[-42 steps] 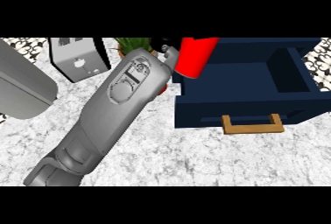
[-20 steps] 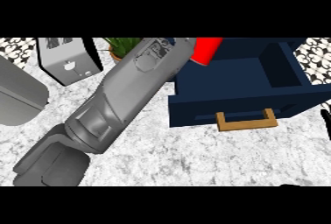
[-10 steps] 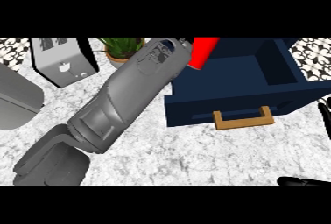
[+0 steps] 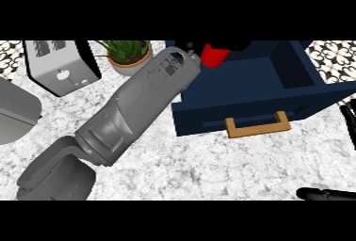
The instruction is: Pick up the can, place it into the drawer and close the drawer
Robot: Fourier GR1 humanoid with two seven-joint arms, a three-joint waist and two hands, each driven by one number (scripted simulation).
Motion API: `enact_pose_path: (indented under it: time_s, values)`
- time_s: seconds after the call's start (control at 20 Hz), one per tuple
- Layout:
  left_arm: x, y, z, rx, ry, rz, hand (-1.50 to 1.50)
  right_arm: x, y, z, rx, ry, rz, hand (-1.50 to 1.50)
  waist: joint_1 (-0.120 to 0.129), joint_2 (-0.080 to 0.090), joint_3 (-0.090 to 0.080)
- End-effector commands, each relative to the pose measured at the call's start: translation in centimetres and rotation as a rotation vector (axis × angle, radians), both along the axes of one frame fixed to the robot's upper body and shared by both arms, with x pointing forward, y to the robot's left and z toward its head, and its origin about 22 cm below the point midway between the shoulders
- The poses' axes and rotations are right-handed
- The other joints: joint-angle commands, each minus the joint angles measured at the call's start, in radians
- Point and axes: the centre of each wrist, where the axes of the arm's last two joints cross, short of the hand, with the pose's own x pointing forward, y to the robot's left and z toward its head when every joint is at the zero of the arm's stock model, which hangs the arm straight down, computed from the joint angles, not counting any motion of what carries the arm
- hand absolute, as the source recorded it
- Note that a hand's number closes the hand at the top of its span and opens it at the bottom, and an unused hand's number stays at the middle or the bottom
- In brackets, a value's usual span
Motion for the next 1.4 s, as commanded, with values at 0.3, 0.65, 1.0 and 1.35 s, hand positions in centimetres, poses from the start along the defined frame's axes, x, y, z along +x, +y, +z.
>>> enact_pose_path:
  time_s: [0.3,0.65,1.0,1.35]
  values:
    - [-0.2,0.1,-1.2,-0.017,-0.007,0.075,-1.50,0.0,0.6,0.6,-0.022,-0.007,0.005,-1.50,-0.003,-0.001,-0.001]
    - [-0.3,0.7,-2.6,-0.056,-0.005,0.100,-1.50,-1.0,0.2,0.9,-0.087,-0.045,0.007,-1.50,-0.017,0.002,-0.001]
    - [-0.7,0.6,-2.8,-0.137,0.017,0.077,-1.50,-0.7,0.3,2.1,-0.338,-0.128,-0.028,-1.50,0.021,-0.004,-0.002]
    - [-1.0,-0.5,-0.8,-0.198,-0.008,0.074,-1.50,0.2,1.4,3.8,-0.520,-0.194,-0.016,-1.50,0.041,-0.010,-0.002]
